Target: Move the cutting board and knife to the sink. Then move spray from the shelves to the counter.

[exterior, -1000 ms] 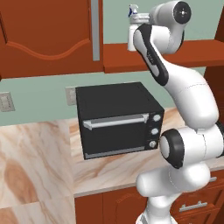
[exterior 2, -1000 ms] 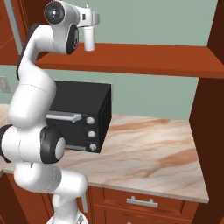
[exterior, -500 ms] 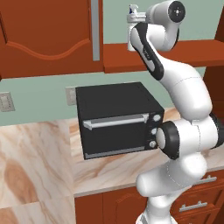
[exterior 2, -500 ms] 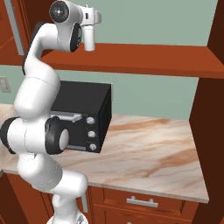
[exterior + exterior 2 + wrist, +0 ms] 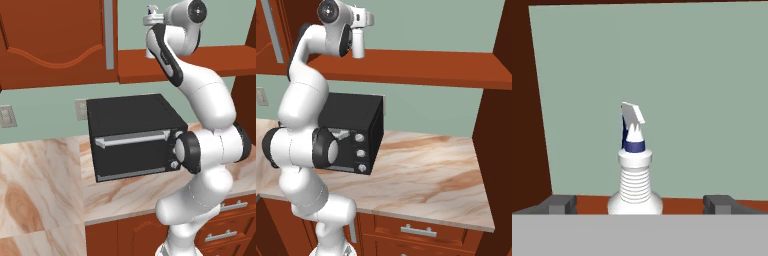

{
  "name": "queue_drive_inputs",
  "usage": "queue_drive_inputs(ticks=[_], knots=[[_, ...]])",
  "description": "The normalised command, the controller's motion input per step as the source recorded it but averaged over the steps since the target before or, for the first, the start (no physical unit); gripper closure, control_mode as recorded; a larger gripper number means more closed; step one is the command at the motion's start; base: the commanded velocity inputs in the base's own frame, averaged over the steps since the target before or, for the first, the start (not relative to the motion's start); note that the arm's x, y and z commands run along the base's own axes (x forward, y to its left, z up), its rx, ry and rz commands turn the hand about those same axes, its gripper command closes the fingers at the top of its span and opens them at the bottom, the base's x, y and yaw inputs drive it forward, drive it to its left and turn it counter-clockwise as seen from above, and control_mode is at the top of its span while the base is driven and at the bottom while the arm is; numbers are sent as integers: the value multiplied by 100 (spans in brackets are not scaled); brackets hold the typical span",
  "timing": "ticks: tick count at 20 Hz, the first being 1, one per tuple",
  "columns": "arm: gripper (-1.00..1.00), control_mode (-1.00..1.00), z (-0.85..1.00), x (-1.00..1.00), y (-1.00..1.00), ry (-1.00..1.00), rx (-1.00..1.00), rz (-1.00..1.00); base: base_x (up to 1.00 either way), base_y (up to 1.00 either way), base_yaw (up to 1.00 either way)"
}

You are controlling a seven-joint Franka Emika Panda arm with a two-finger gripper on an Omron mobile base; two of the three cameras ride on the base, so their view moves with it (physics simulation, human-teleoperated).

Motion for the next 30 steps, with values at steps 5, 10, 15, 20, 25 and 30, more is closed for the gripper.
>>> queue_drive_inputs(ticks=[5, 10, 15, 20, 25, 30], knots=[[-100, -100, 0, 22, 0, 3, 0, 0, 0, 0, 0], [-100, -100, 0, 21, 0, 3, 0, 1, 0, 0, 0], [-100, -100, 0, 10, 0, 4, 0, 2, 0, 0, 0], [-100, -100, 0, 12, 0, 3, 0, 2, 0, 0, 0], [-100, -100, 0, 19, 0, 1, 0, 1, 0, 0, 0], [-100, -100, 0, 18, 0, 1, 0, 1, 0, 0, 0]])
